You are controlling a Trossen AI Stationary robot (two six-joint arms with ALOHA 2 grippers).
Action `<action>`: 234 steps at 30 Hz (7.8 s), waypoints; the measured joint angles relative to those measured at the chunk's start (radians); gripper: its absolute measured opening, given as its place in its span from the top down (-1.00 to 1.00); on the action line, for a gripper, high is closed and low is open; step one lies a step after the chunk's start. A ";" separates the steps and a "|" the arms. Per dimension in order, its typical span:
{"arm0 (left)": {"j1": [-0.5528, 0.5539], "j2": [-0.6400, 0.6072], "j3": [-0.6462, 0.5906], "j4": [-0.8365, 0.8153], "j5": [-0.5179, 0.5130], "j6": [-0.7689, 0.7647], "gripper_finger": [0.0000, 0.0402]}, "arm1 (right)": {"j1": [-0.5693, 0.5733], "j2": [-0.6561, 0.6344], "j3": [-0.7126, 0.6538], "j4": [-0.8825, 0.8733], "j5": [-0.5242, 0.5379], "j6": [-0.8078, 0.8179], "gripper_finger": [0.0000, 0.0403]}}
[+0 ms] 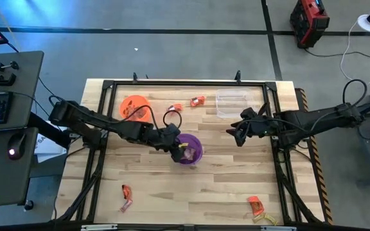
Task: Sort candy by brand, put in halloween buckets
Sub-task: Put the pink candy into the purple bucket, then put the red candy into the purple bucket, then put the yellow candy into the purple bucket
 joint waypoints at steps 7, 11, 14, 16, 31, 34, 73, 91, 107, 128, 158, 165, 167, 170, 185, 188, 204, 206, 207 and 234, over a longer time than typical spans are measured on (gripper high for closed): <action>0.003 -0.001 0.011 0.027 0.073 0.073 0.10 | 0.000 0.001 0.000 0.000 0.000 0.027 -0.01; 0.023 -0.033 0.055 0.025 0.224 0.141 -0.02 | 0.000 0.001 0.000 0.037 0.000 0.051 -0.01; 0.021 -0.092 0.064 -0.020 0.290 0.150 -0.03 | 0.000 0.001 0.000 0.074 0.001 0.052 -0.01; -0.019 -0.143 0.065 -0.108 0.290 0.137 -0.02 | 0.000 0.001 0.000 0.084 0.000 0.052 -0.01; -0.722 0.012 0.064 -0.652 0.280 -0.802 0.00 | 0.000 0.001 0.000 0.077 0.004 0.033 -0.01; -0.780 0.112 0.063 -0.580 0.421 -0.934 0.00 | 0.000 0.001 0.000 0.077 0.004 0.033 -0.01; -0.803 0.224 0.064 -0.491 0.332 -1.009 0.94 | 0.000 0.001 0.000 0.044 0.009 0.017 -0.01; -0.805 0.203 0.064 -0.490 0.271 -1.029 0.24 | 0.000 0.001 0.000 0.015 0.010 0.005 -0.01; -0.802 0.285 0.063 -0.482 0.290 -1.060 0.14 | 0.000 0.002 0.000 0.009 0.014 0.006 -0.01; -0.756 -0.216 0.064 -0.423 0.058 -0.583 0.99 | 0.000 0.002 0.000 -0.021 0.033 0.000 -0.01; 0.129 0.165 0.063 -0.028 0.358 0.106 0.44 | 0.000 0.002 0.000 0.180 0.179 0.104 -0.01; 0.176 0.071 0.063 -0.037 0.406 0.117 0.11 | 0.000 0.002 0.000 0.205 0.093 0.086 -0.01; 0.188 0.020 0.063 -0.037 0.423 0.119 0.07 | 0.000 0.002 0.000 0.265 0.017 0.070 -0.01; 0.192 -0.089 0.063 -0.034 0.401 0.159 0.07 | 0.007 0.005 0.000 0.389 -0.155 0.041 -0.01; 0.053 -0.553 0.064 -0.074 -0.114 0.293 0.08 | 0.491 0.397 0.000 0.272 -0.503 0.543 -0.01; 0.051 -0.569 0.064 -0.075 -0.139 0.317 0.08 | 0.575 0.469 0.000 0.272 -0.589 0.617 -0.01; 0.053 -0.533 0.064 -0.151 -0.152 0.327 0.08 | 0.785 0.713 0.000 0.327 -0.781 1.131 -0.01; 0.053 -0.533 0.064 -0.152 -0.152 0.327 0.08 | 0.793 0.722 0.000 0.310 -0.782 1.175 -0.01; 0.053 -0.533 0.064 -0.152 -0.152 0.327 0.08 | 0.796 0.727 0.000 0.303 -0.781 1.192 -0.01; 0.053 -0.532 0.064 -0.150 -0.157 0.328 0.08 | 0.802 0.722 0.000 0.279 -0.809 1.184 0.93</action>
